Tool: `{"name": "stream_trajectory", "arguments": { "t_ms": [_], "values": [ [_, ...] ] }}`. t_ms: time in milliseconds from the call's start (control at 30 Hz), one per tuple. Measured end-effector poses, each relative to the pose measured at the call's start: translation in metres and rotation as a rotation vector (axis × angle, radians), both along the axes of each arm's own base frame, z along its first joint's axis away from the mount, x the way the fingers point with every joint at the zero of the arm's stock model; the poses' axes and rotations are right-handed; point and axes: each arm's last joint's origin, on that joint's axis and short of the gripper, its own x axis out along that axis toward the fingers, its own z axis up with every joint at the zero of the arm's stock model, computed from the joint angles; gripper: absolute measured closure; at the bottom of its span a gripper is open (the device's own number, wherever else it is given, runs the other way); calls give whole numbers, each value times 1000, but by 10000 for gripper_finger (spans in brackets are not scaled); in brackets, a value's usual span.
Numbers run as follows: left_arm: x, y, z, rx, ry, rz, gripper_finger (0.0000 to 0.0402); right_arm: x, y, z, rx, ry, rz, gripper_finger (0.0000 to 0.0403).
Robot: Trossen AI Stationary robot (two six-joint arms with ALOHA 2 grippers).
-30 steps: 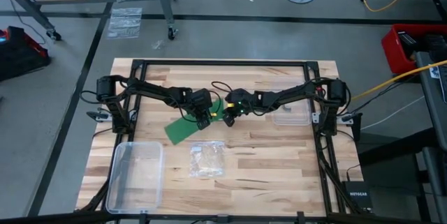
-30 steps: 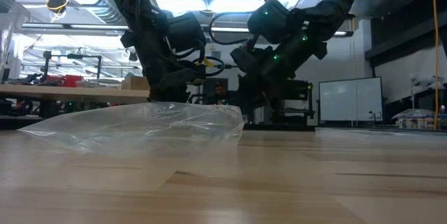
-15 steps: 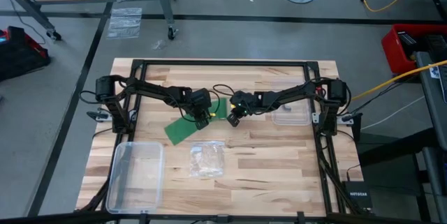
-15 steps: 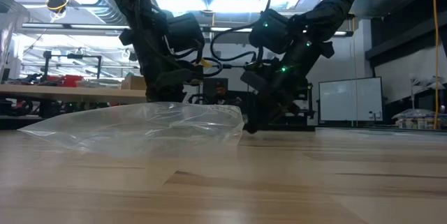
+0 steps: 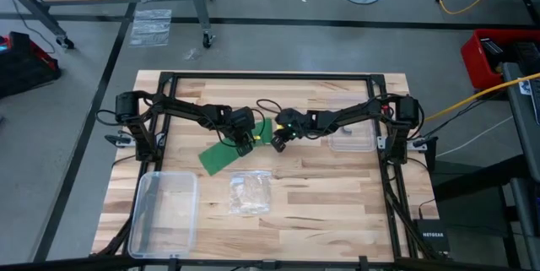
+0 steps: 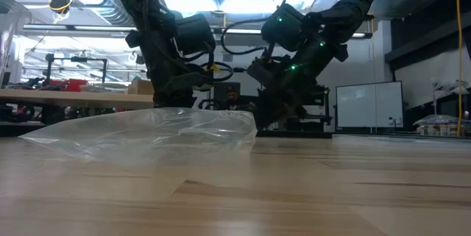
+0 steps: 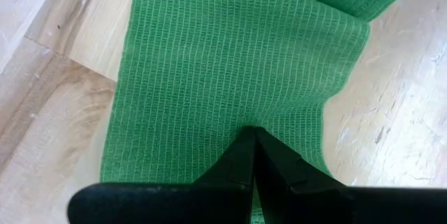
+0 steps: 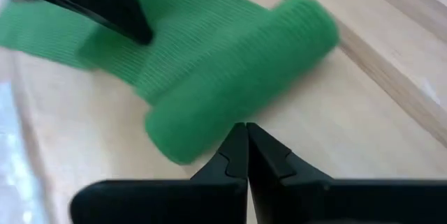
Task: Roll bandage
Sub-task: Roll the bandage
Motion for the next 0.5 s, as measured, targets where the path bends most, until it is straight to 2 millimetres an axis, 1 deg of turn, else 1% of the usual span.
{"name": "stream_trajectory", "arguments": {
  "t_ms": [300, 400, 500],
  "values": [
    [0, 0, 0, 0, 0, -3, 400, 12, 2, 14, 64, -201, 115, 402],
    [0, 0, 0, 0, 0, -3, 400, 12, 2, 19, 59, -223, 128, 402],
    [0, 0, 0, 2, 1, -10, 400, 8, -1, 26, 31, -211, 139, 402]
  ]
}}
